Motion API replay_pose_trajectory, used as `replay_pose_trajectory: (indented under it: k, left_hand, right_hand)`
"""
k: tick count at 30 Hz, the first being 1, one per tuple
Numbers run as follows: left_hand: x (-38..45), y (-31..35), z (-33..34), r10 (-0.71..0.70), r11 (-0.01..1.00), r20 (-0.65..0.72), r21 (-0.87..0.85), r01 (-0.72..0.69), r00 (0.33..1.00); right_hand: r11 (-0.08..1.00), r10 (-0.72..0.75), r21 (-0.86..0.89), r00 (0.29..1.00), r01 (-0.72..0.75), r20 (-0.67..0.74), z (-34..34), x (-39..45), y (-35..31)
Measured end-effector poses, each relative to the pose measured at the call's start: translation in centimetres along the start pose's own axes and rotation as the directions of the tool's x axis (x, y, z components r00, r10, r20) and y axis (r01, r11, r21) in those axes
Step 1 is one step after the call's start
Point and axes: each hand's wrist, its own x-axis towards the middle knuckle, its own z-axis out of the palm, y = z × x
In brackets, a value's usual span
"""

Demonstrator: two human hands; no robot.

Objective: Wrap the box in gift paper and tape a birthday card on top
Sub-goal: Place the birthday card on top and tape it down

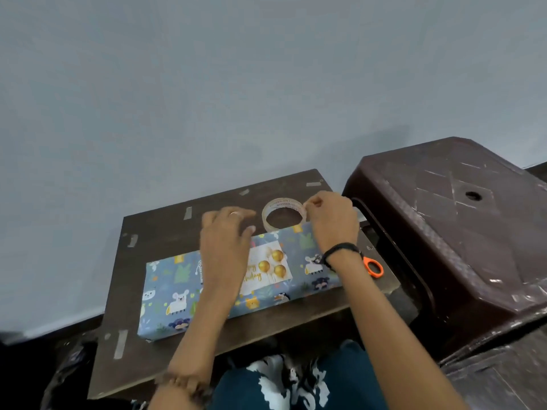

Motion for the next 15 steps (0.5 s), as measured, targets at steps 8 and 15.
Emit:
replay_pose_trajectory:
  k: [8, 15]
  left_hand:
    - [6.7, -0.6, 5.2, -0.023, 0.943, 0.527, 0.293, -0.156, 0.85]
    - [6.2, -1.9, 7.3, -0.118, 0.985, 0.47, 0.17, 0.041, 0.875]
  right_hand:
    - [0.98, 0.188, -0.118, 0.937, -0.16, 0.294, 2.9, 4.8, 0.4]
    - [0.975, 0.188, 0.072, 0.956, -0.209, 0.224, 5.5, 6.5, 0.6]
